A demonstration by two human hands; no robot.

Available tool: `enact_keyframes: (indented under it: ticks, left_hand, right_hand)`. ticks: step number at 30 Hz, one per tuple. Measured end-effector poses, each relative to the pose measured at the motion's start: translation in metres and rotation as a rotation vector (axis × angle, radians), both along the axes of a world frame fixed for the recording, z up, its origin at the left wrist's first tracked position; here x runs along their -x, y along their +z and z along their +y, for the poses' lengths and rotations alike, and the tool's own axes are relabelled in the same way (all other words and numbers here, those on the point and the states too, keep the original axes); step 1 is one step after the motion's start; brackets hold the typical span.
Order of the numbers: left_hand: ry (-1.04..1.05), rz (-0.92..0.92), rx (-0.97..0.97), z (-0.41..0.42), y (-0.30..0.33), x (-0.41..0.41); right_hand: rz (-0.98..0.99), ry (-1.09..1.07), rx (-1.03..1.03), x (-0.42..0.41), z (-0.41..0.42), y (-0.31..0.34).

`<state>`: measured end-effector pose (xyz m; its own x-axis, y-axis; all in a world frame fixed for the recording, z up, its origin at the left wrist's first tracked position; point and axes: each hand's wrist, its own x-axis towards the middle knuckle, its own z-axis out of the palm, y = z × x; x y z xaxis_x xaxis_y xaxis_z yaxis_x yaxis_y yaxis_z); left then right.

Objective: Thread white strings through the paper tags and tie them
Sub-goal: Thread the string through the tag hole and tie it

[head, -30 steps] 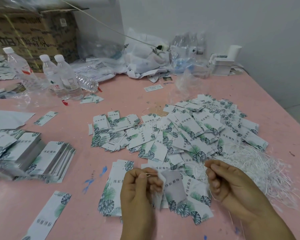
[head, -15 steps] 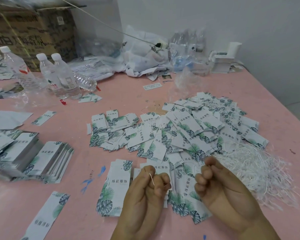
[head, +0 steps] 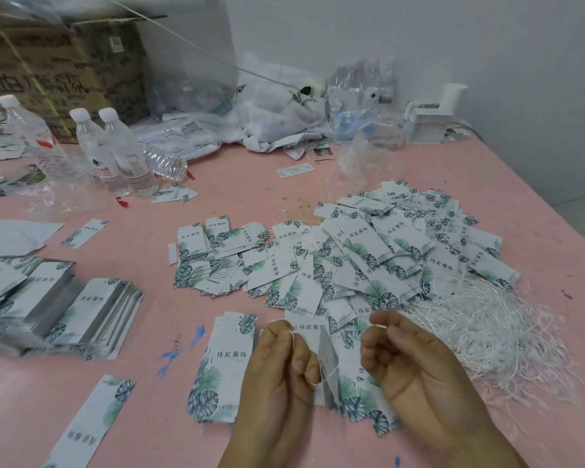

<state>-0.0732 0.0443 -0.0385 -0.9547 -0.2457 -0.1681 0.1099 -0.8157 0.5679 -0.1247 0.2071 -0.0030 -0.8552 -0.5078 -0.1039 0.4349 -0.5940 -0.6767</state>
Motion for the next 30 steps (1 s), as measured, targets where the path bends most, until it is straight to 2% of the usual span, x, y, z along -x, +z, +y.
enact_keyframes:
  ticks: [5, 10, 16, 22, 30]
  left_hand:
    - [0.011, 0.033, 0.209, 0.005, -0.005, 0.000]
    - [-0.078, 0.072, 0.389, 0.003, -0.004, -0.008]
    - [-0.123, 0.101, 0.515, 0.008, 0.005, -0.013]
    - [-0.149, 0.067, 0.497, 0.012, 0.005, -0.016]
    - [-0.132, 0.023, 0.505, 0.012, 0.005, -0.016]
  right_hand:
    - [0.177, -0.052, -0.285, -0.007, -0.005, -0.005]
    - [0.366, -0.075, -0.546, -0.008, -0.005, -0.014]
    - [0.345, -0.103, -0.525, -0.015, -0.011, -0.016]
    - [0.263, -0.133, -0.475, -0.015, -0.010, -0.012]
    - [0.327, -0.134, -0.539, -0.010, -0.004, -0.007]
